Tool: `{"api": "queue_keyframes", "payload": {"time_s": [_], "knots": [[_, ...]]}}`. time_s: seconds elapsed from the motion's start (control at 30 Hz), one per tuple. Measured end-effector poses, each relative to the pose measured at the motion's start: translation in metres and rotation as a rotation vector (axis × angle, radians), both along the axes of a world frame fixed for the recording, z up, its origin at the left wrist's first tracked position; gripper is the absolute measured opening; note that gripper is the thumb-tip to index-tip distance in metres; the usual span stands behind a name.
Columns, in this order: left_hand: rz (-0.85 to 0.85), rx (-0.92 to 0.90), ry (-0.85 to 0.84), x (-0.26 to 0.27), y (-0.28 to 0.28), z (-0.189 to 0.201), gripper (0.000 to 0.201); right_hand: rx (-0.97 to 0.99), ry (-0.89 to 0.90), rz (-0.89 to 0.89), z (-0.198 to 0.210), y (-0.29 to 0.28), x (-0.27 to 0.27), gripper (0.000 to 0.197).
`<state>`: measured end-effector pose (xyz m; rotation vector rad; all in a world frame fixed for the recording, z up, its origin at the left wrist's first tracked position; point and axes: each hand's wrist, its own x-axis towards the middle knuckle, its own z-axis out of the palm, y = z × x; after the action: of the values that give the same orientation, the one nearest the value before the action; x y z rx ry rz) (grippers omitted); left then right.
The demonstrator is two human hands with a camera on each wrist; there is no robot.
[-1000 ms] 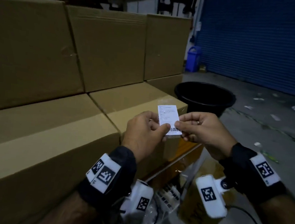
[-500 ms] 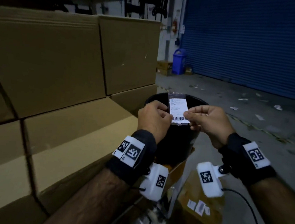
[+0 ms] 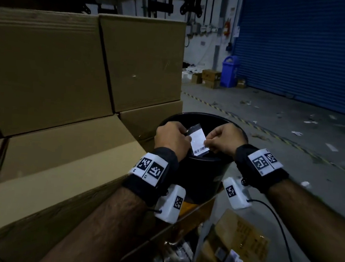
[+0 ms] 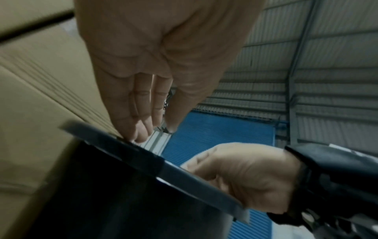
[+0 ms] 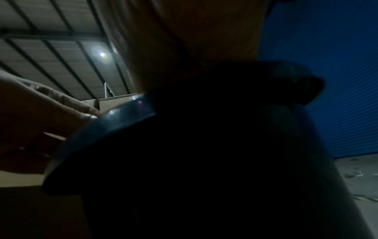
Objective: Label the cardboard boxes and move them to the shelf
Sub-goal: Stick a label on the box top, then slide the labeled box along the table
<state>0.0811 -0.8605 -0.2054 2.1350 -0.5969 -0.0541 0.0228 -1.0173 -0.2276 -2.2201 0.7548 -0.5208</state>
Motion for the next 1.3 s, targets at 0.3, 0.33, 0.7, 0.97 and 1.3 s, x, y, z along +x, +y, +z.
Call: {"api": "queue_keyframes", "payload": {"time_s": [0.3, 0.33, 0.7, 0.97, 1.3], "knots": [[0.059, -0.024, -0.032, -0.014, 0.022, 0.009, 0.025, -0.216, 0.023, 0.102, 0.018, 0.011, -0.004, 0.013], [0.068, -0.024, -0.043, -0.017, 0.028, 0.012, 0.026, -0.206, -0.014, 0.127, 0.022, 0.015, -0.006, 0.013], [0.243, -0.084, -0.077, -0.038, 0.179, 0.039, 0.043, -0.173, -0.178, 0.607, 0.055, 0.154, -0.006, 0.04], [0.488, -0.038, -0.121, -0.062, 0.345, 0.033, 0.052, -0.236, -0.151, 0.848, 0.062, 0.303, -0.007, 0.046], [0.755, 0.037, -0.23, -0.109, 0.56, 0.025, 0.051, -0.195, -0.147, 1.132, 0.06, 0.524, -0.006, 0.048]]}}
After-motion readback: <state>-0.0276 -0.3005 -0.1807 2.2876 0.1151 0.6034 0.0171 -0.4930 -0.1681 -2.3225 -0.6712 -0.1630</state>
